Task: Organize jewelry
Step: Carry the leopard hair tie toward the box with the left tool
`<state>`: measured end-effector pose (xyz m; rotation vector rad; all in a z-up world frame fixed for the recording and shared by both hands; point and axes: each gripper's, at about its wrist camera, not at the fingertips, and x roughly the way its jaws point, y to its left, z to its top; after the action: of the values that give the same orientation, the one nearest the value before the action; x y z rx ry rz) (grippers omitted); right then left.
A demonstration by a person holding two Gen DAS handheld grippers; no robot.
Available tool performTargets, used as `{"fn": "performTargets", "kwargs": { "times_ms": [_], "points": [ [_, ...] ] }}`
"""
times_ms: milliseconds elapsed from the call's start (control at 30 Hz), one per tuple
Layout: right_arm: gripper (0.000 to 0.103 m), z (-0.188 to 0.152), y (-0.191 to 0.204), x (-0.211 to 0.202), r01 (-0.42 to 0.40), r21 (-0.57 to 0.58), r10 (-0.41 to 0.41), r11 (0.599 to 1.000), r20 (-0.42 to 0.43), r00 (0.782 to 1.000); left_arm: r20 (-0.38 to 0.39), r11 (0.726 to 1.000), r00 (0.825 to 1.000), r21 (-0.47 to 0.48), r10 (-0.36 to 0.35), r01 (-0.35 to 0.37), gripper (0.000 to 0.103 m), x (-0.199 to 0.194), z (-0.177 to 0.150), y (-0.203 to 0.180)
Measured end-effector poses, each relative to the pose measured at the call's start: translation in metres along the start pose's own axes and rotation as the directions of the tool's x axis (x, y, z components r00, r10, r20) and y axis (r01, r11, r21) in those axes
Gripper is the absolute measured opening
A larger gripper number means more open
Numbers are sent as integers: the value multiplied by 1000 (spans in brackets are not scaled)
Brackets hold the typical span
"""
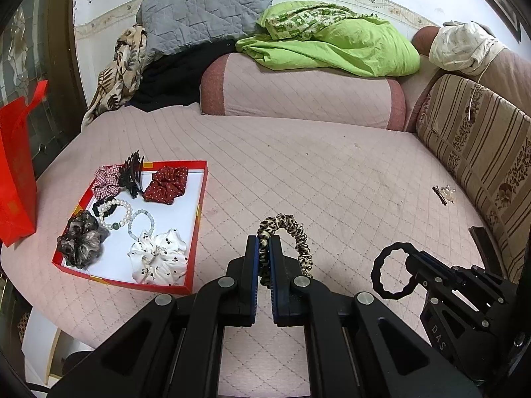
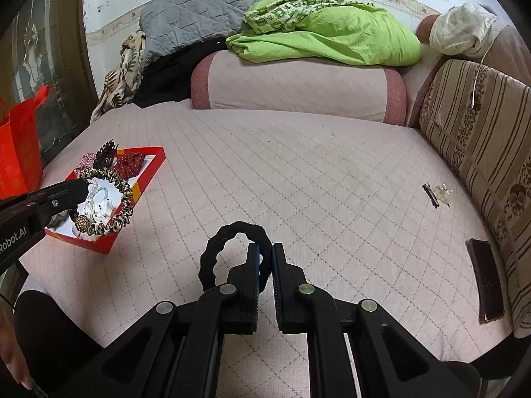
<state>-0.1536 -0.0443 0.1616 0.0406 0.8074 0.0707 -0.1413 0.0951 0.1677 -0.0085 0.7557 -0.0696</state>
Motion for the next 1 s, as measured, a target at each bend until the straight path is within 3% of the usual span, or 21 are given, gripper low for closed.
{"fn": "performTargets", "kwargs": {
  "times_ms": [500, 1000],
  "points": [
    [9, -1, 15, 0, -27, -34, 27, 999, 2, 1000, -6, 998, 1000, -53, 15, -15, 6, 3, 0, 21],
    [9, -4, 50, 7, -43, -108, 40, 993, -27, 999, -21, 985, 997, -159, 68, -70, 6, 14, -8, 78]
  ]
}}
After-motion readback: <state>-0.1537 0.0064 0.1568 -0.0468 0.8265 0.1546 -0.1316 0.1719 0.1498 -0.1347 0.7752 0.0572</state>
